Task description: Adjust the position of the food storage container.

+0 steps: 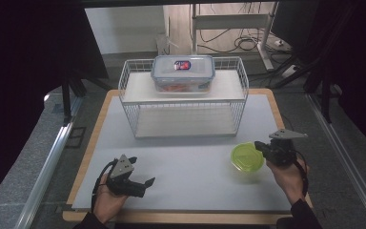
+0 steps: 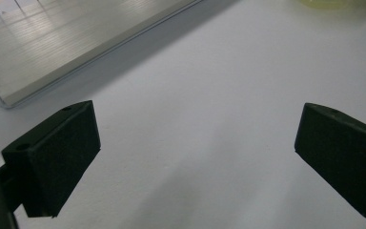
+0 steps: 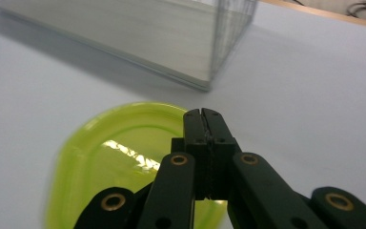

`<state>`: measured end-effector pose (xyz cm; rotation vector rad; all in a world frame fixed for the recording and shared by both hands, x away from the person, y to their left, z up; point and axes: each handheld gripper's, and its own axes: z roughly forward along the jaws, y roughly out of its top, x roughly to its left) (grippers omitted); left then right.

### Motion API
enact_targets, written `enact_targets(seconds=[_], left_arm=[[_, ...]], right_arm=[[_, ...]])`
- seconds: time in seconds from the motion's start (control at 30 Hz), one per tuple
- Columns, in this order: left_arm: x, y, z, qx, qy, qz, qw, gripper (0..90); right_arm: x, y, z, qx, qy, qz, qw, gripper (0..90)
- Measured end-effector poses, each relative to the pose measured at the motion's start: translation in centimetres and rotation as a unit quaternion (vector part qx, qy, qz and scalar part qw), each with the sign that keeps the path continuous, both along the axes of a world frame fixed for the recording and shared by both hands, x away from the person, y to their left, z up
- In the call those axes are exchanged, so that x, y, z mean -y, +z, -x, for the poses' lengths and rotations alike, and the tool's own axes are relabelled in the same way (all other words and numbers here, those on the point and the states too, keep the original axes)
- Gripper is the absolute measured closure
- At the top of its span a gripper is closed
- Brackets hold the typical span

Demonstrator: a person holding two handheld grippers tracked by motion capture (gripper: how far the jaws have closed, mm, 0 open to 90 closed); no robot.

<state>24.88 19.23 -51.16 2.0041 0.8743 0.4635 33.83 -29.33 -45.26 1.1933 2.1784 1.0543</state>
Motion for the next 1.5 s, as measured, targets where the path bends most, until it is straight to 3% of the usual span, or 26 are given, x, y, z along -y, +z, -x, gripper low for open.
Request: enact_targets(seconds=[0.33, 0.67, 0.8, 1.1, 1.5], left_arm=[[0.0, -0.3, -0.1, -0.01, -0.003, -0.002, 0.9999, 1.5], [0.2, -0.4, -0.1, -0.014, -0.004, -0.007, 0.9999, 1.6], [0.2, -0.4, -0.2, -0.014, -0.005, -0.008, 0.9998, 1.6], [0.4, -0.5, -0.2, -0.02, -0.01, -0.012, 0.9997, 1.7], [0.7, -0.8, -0.4, -0.029, -0.014, -0.018, 0.9993, 1.8]], right_arm=[[2.4, -1.0, 0.0, -0.023, -0.043, -0.006, 0.9988, 89.7], [2.0, -1.7, 0.8, -0.048, -0.056, 0.011, 0.9972, 89.6], [2.5, -2.4, 0.5, -0.071, -0.064, 0.002, 0.9954, 89.6], [2.1, -3.7, 0.2, -0.104, -0.042, 0.004, 0.9937, 89.5], [1.6, -5.0, -0.7, -0.133, -0.029, -0.027, 0.9904, 89.5]])
